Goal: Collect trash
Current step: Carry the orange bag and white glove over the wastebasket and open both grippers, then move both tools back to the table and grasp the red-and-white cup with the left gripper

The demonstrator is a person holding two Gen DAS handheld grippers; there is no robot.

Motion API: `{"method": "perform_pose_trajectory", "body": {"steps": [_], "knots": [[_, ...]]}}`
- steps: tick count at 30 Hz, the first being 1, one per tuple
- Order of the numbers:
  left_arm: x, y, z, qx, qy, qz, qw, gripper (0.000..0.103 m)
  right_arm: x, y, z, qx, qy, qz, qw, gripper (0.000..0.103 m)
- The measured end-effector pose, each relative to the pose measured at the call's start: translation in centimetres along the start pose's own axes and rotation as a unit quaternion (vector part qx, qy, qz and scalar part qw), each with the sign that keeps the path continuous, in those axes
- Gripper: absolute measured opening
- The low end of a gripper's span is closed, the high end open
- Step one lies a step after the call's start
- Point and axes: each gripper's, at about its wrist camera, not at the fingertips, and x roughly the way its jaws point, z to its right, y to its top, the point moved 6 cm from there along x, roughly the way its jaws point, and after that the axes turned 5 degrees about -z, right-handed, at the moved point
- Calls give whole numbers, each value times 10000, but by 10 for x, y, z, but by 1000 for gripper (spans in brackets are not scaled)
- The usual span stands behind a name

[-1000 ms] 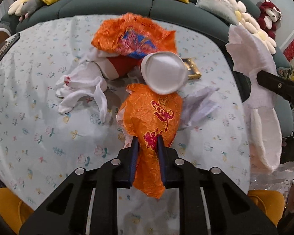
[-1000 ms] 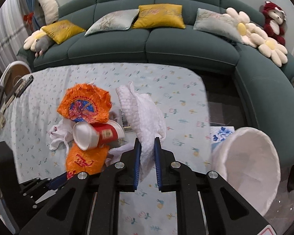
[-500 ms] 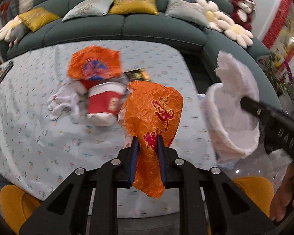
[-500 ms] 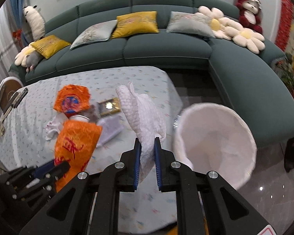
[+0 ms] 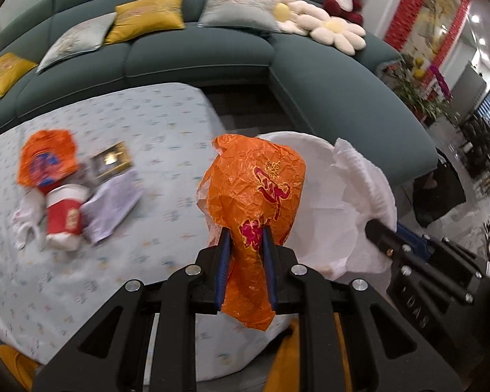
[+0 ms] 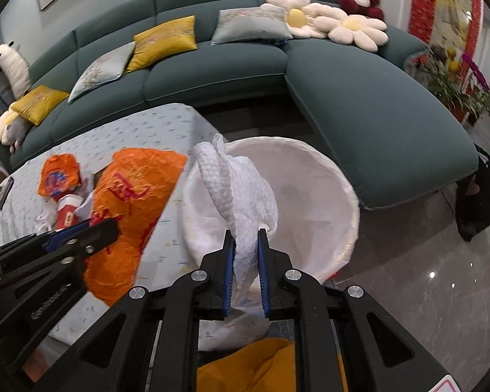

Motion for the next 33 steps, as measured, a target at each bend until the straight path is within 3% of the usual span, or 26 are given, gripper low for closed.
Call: {"method": "perform_pose_trajectory", "body": {"steps": [14, 21, 25, 33], "knots": [[63, 35, 66, 363, -307, -278, 9985, 20, 32, 10, 58, 451, -22, -135, 9989, 15], [71, 43, 63, 243, -249, -232, 9991, 43, 41, 22, 62, 487, -8, -107, 9988, 23], [69, 46, 43, -32, -188, -195, 9996, 54, 45, 29, 61, 540, 61, -108, 9985, 38], [50, 43, 11, -358, -25, -27, 9994, 65, 30, 33, 45, 398, 19, 37, 9992, 49]]}}
